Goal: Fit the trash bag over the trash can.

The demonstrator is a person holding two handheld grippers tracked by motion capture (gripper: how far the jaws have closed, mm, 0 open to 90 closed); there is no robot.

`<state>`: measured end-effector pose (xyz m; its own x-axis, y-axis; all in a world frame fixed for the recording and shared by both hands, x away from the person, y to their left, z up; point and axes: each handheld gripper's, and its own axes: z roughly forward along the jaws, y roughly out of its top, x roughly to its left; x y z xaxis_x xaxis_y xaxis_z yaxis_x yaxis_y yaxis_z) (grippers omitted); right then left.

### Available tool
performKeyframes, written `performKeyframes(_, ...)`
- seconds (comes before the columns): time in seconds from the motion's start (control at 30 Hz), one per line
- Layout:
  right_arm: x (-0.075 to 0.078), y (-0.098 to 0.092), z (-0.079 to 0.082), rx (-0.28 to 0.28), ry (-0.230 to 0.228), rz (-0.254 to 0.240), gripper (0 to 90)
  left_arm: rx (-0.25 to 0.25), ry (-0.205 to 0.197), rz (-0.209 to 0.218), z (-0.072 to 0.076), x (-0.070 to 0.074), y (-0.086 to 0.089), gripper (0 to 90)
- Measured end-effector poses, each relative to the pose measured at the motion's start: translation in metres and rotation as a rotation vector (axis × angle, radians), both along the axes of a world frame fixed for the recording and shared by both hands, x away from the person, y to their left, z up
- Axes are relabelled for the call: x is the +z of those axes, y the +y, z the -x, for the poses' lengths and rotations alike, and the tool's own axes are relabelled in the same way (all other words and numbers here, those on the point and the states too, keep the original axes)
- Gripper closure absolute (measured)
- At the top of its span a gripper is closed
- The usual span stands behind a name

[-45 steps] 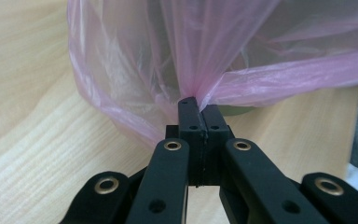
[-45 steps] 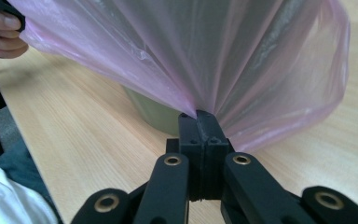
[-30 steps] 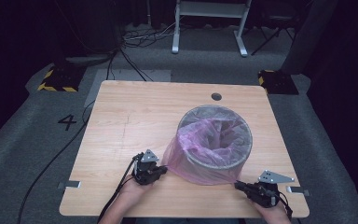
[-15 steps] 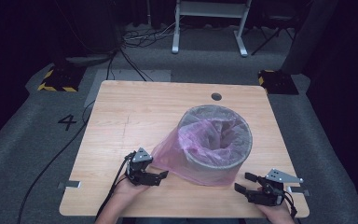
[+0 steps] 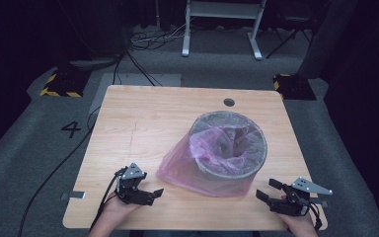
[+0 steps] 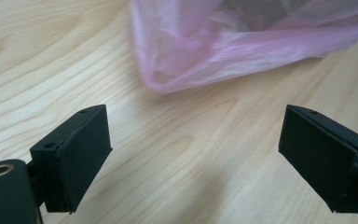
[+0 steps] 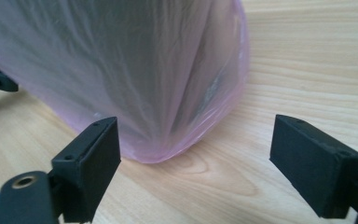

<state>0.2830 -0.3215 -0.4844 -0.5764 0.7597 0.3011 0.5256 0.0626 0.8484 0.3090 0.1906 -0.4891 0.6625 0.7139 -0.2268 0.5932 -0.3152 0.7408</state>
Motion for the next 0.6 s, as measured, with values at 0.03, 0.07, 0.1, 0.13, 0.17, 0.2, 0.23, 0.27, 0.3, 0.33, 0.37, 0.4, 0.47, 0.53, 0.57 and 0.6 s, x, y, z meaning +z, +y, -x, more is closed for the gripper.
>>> performKeyframes(0.03, 0.001, -0.001, 0.000, -0.004, -0.005, 0.001, 14.8, 0.007, -0.005, 0.000, 0.000, 0.000, 0.002, 9.0)
performKeyframes(0.07, 0.002, -0.002, 0.000, -0.012, -0.007, 0.002, 14.6, 0.015, -0.008, 0.002, 0.001, 0.000, 0.004, 8.8)
performKeyframes(0.1, 0.003, -0.003, 0.000, -0.019, -0.012, 0.002, 13.5, 0.021, -0.013, 0.000, 0.001, 0.001, 0.005, 7.9)
performKeyframes(0.13, 0.004, -0.003, 0.000, -0.022, -0.016, 0.002, 12.1, 0.028, -0.021, -0.002, 0.001, 0.001, 0.006, 7.3)
performKeyframes(0.17, 0.005, -0.004, -0.001, -0.032, -0.017, 0.006, 9.5, 0.033, -0.023, 0.001, 0.002, 0.001, 0.007, 6.2)
performKeyframes(0.2, 0.006, -0.005, -0.001, -0.040, -0.017, 0.008, 7.1, 0.040, -0.028, -0.002, 0.002, 0.001, 0.007, 4.7)
performKeyframes(0.23, 0.006, -0.006, -0.002, -0.046, -0.017, 0.009, 4.5, 0.051, -0.031, -0.009, 0.002, 0.001, 0.008, 3.2)
performKeyframes(0.27, 0.008, -0.007, -0.002, -0.057, -0.023, 0.013, 2.9, 0.057, -0.033, -0.011, 0.003, 0.001, 0.008, 2.3)
performKeyframes(0.3, 0.010, -0.009, -0.003, -0.068, -0.023, 0.005, 2.0, 0.061, -0.031, -0.011, 0.003, 0.001, 0.009, 1.0)
performKeyframes(0.33, 0.011, -0.011, -0.003, -0.074, -0.026, 0.006, 1.2, 0.064, -0.035, -0.014, 0.003, 0.000, 0.010, 0.2)
performKeyframes(0.37, 0.014, -0.012, -0.004, -0.082, -0.031, 0.009, 0.7, 0.066, -0.032, -0.011, 0.005, -0.001, 0.011, 0.2)
performKeyframes(0.4, 0.016, -0.014, -0.005, -0.088, -0.034, 0.010, 0.0, 0.070, -0.033, -0.012, 0.005, -0.001, 0.012, 0.2)
performKeyframes(0.47, 0.023, -0.016, -0.007, -0.097, -0.046, 0.010, 0.0, 0.069, -0.032, -0.004, 0.007, -0.002, 0.015, 0.0)
performKeyframes(0.53, 0.031, -0.017, -0.009, -0.085, -0.055, 0.019, 0.0, 0.071, -0.040, -0.008, 0.008, -0.001, 0.016, 0.0)
performKeyframes(0.57, 0.036, -0.017, -0.010, -0.083, -0.062, 0.023, 0.0, 0.074, -0.041, -0.003, 0.008, -0.002, 0.016, 0.0)
performKeyframes(0.6, 0.041, -0.017, -0.011, -0.082, -0.064, 0.026, 0.0, 0.073, -0.040, -0.004, 0.008, -0.002, 0.016, 0.0)
